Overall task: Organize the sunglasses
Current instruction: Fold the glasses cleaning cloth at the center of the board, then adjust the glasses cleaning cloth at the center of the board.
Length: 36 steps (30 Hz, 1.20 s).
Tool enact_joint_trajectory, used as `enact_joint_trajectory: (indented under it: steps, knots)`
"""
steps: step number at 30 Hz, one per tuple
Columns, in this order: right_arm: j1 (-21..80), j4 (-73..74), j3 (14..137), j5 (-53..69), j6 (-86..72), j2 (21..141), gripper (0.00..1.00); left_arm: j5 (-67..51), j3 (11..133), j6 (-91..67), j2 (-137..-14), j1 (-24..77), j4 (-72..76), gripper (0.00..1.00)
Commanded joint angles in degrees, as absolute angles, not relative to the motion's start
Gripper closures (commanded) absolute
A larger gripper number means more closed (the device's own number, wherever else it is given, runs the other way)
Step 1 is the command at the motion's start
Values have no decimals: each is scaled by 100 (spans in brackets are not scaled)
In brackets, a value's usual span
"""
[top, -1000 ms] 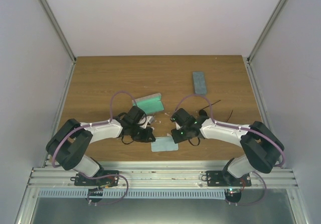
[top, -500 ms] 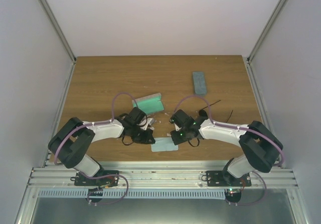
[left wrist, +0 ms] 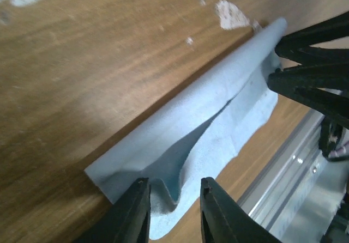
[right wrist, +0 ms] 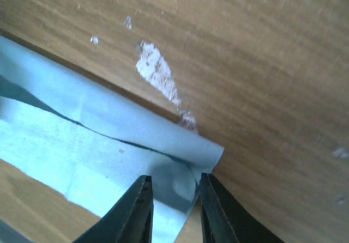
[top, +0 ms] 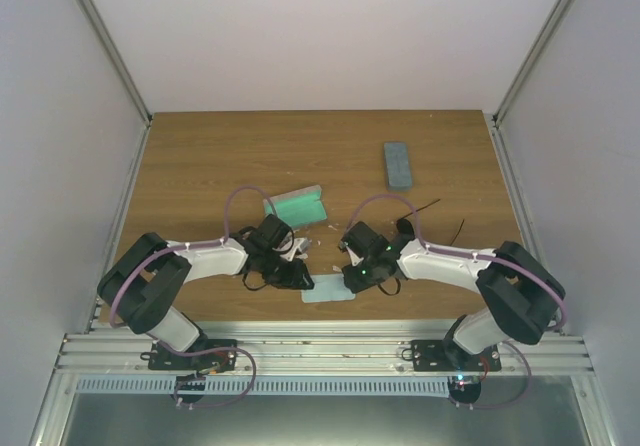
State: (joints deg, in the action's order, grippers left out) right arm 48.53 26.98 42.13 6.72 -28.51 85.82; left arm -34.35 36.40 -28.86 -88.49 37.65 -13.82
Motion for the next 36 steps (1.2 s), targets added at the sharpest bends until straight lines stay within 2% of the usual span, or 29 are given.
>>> enact_joint_trajectory:
  steps: [1,8,14,19,24,36]
  knots:
    - [4878,2638,4034,1198,-2704,8295,74,-3985,3459,-2804,-8743,3796,-1188,69]
    - [4887,2723,3770,1726,-2766,7790,70,-4435,3105,-2830,-8282,3797,-1020,64]
    - [4894,2930,3838,1232,-2933,7434,62,-4399,3020,-2879,-8114,3797,-1005,62]
    - [4893,2690,4042,994,-3070,7588,65,-4261,3233,-2975,-8023,3797,-987,73]
    - [4929,2207,4146,1166,-3213,8103,73,-4282,3317,-3200,-8101,3801,-713,81]
    - [5027,1252,4538,1766,-3516,9039,76,-3737,3197,-3477,-8674,3937,-729,87]
